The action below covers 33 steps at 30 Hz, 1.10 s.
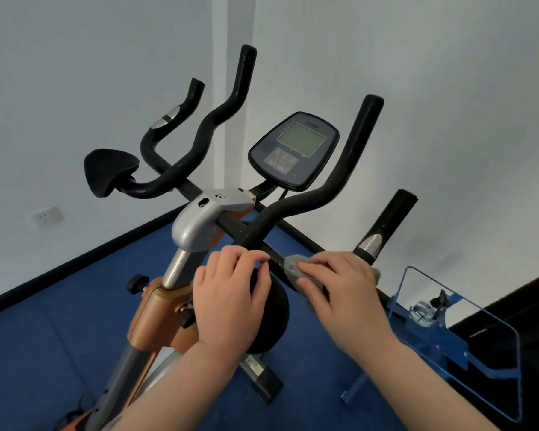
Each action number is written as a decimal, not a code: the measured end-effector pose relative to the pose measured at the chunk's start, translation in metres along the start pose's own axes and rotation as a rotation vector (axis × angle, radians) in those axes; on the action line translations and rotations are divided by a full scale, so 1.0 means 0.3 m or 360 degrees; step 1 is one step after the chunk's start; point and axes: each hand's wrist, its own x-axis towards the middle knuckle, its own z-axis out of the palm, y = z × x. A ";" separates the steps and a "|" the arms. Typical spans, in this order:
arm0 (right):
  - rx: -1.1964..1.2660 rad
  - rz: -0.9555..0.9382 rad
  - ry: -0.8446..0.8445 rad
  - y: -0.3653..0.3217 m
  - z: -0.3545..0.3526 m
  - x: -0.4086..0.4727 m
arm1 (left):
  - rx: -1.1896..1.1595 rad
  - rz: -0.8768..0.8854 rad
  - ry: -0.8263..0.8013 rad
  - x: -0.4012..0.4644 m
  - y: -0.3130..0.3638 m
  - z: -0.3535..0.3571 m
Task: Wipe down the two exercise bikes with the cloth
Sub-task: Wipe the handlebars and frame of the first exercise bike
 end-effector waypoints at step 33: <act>-0.0314 -0.0293 -0.0033 -0.001 0.071 0.026 | -0.0112 -0.0040 0.0092 0.003 0.009 -0.004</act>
